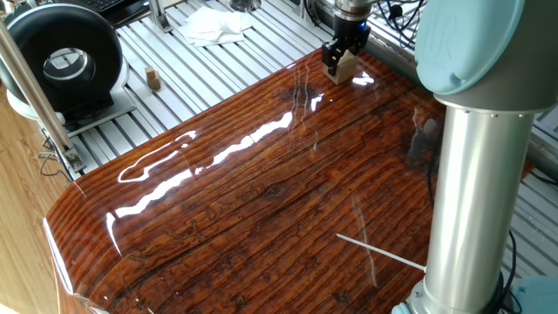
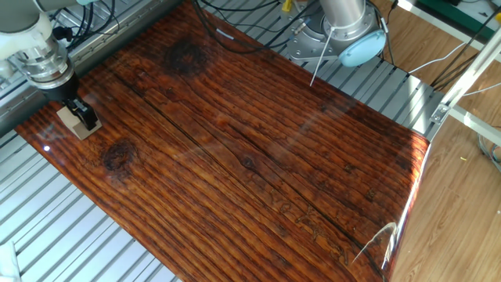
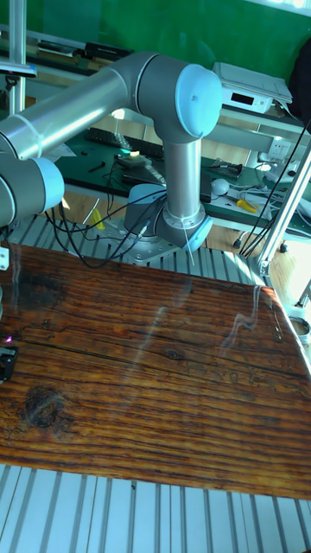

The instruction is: Hold a small block with the gripper and sweep it from left to right on the table

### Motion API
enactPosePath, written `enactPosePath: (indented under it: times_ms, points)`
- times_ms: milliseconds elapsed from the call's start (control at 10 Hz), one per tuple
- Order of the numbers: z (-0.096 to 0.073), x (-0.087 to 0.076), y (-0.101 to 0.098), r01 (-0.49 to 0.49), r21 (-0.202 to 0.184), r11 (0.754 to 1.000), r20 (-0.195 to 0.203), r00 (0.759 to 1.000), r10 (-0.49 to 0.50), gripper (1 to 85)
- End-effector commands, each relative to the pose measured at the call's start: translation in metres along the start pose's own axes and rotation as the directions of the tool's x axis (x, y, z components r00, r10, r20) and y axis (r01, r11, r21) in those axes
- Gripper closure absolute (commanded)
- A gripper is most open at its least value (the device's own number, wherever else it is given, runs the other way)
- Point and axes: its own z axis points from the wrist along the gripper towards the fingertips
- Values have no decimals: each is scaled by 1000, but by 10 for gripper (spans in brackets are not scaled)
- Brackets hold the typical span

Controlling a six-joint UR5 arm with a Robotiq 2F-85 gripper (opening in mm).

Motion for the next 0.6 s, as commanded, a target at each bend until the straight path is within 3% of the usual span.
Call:
enactPosePath:
  times_ms: [0,200,400,500]
  points:
    - [0,-1,3,-10,-10,1000,3,1000,10,847]
    - [-3,-1,3,-14,-13,1000,-5,1000,14,847]
    - [-6,-1,4,-14,-62,998,-27,1000,12,847]
    - [-4,-1,4,-15,-60,998,-23,1000,14,847]
